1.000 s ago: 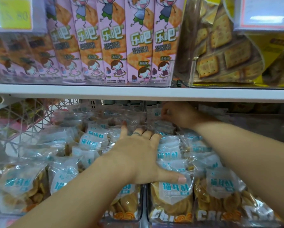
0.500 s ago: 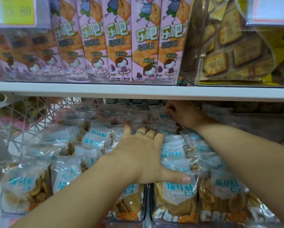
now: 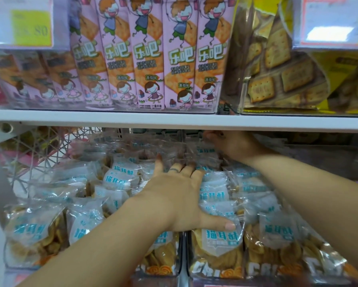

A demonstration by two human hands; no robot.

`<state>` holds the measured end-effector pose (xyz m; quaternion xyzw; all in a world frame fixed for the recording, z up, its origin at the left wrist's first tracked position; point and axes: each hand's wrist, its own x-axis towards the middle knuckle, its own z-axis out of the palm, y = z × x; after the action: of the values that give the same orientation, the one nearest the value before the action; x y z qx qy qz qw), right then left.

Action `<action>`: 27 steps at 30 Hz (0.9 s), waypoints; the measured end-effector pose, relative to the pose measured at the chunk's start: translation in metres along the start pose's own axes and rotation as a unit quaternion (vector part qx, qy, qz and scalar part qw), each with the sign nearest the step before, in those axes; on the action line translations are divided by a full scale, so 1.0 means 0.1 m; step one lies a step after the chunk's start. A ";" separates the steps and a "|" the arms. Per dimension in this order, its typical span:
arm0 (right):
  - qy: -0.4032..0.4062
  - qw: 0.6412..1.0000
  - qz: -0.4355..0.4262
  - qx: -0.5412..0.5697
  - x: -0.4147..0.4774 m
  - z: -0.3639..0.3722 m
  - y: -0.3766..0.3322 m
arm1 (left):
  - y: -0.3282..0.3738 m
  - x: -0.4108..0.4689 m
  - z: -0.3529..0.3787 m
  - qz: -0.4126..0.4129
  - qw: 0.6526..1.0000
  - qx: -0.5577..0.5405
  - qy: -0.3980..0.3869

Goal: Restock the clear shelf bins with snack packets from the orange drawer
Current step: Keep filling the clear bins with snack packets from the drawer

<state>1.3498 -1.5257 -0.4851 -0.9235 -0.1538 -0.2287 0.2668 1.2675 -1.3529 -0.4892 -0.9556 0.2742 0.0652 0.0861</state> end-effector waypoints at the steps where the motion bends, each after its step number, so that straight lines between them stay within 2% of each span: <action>1: -0.026 0.999 0.005 -0.027 -0.06 -0.05 -0.05 | 0.00 0.00 0.00 0.000 1.000 -0.002 -0.002; 4: -0.174 0.972 0.026 -0.156 -0.20 -0.10 -0.14 | 0.00 0.01 0.00 -0.001 1.000 -0.008 -0.003; 6: -0.215 0.959 0.038 -0.179 -0.24 -0.08 -0.17 | 0.00 0.01 0.00 0.000 1.000 -0.011 -0.005; 9: -0.209 0.963 0.058 -0.162 -0.24 -0.08 -0.16 | 0.00 0.01 -0.01 0.000 1.000 -0.009 -0.004; 13: -0.191 0.976 0.096 -0.048 -0.18 -0.14 -0.16 | 0.00 0.01 -0.01 -0.001 1.000 -0.002 -0.005; 15: -0.183 0.977 0.110 -0.026 -0.15 -0.17 -0.17 | 0.00 0.01 -0.01 -0.001 1.000 0.000 -0.005; 20: -0.178 0.977 0.111 -0.026 -0.13 -0.17 -0.11 | 0.01 0.00 -0.01 0.001 1.000 0.005 -0.004; 23: -0.141 0.985 0.091 -0.036 -0.10 -0.10 -0.07 | 0.01 0.00 -0.01 0.001 1.000 0.009 -0.003; 27: -0.127 0.984 0.031 -0.122 -0.08 -0.04 -0.08 | 0.00 0.01 -0.01 0.000 1.000 0.006 -0.002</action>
<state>1.3386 -1.5227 -0.4831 -0.9751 -0.1281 -0.1183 0.1371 1.2680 -1.3536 -0.4885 -0.9549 0.2746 0.0652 0.0925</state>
